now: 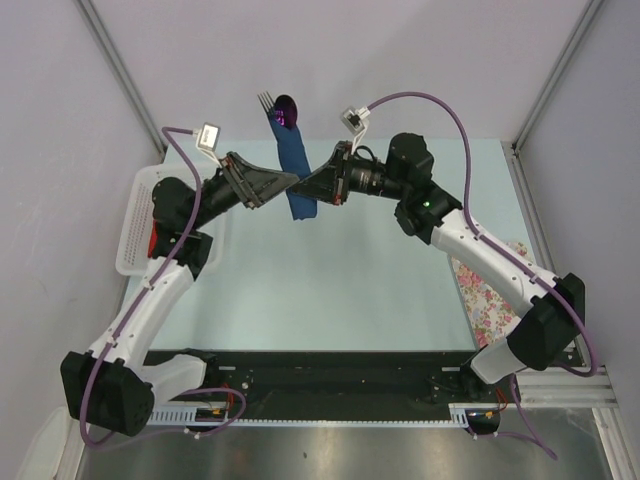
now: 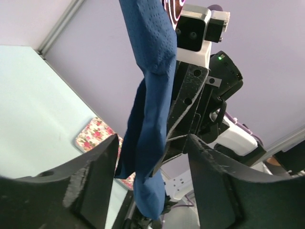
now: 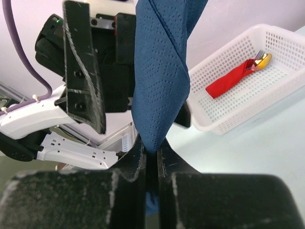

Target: Place the utensils on the paper napkin and roll it up

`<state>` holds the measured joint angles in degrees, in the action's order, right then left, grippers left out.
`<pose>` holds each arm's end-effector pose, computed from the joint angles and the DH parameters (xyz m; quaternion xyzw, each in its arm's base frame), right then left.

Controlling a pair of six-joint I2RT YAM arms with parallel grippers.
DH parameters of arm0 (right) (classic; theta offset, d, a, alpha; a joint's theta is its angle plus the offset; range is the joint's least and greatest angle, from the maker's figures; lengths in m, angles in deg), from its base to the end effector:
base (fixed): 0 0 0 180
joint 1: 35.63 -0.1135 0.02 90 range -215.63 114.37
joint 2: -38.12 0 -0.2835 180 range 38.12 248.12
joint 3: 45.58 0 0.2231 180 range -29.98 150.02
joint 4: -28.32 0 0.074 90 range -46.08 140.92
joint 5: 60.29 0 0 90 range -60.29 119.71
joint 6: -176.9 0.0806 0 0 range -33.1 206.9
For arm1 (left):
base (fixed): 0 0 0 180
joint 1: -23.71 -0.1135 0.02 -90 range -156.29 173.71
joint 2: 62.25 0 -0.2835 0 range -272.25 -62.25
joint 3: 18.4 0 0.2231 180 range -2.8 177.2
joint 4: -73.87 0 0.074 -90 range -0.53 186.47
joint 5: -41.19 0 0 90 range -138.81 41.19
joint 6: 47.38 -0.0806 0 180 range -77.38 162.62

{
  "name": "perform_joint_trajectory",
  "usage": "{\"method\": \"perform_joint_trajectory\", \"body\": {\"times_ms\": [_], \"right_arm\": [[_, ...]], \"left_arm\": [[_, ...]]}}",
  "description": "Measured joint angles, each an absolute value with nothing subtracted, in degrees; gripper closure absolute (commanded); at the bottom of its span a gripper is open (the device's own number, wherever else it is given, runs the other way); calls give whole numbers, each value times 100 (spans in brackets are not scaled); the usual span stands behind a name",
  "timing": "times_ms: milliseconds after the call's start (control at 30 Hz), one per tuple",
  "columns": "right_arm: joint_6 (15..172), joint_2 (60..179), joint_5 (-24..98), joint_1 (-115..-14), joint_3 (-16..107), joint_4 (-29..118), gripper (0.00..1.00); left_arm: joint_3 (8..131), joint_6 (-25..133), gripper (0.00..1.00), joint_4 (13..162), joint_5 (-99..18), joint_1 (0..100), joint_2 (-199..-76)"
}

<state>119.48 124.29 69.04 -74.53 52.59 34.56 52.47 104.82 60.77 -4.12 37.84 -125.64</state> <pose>0.2442 0.2626 0.4564 -0.2840 0.6168 0.5912 0.4351 0.2161 -0.1129 0.4422 0.0709 0.6083 -0.6400 0.4640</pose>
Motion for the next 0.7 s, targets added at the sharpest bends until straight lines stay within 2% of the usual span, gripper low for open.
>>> {"method": "perform_joint_trajectory", "body": {"times_ms": [33,133,300,367,400,467,600,633,700], "right_arm": [[11946,12449,6893,-7457,5270,3458,100],[11930,12486,6832,-7473,5287,3466,100],[11854,12490,6795,-7521,5307,3469,100],[11808,12490,6788,-7547,5311,3469,100],[11782,12490,6786,-7562,5311,3469,100],[11734,12490,6762,-7569,5311,3473,100],[11731,12490,6756,-7567,5318,3523,100],[11727,12490,6756,-7567,5320,3541,91],[11690,12490,6756,-7569,5320,3580,83]], "left_arm": [[5220,10536,47,6042,-410,3803,-12569],[5170,10668,57,5963,-412,3830,-12593],[5161,10772,67,5871,-460,3832,-12634],[5161,10818,74,5834,-487,3832,-12654],[5161,10832,86,5816,-491,3832,-12665],[5157,10853,100,5762,-487,3832,-12687],[5153,10748,100,5687,-432,3819,-12713],[5153,10713,100,5681,-401,3805,-12720],[5153,10619,100,5709,-353,3786,-12724]]}}
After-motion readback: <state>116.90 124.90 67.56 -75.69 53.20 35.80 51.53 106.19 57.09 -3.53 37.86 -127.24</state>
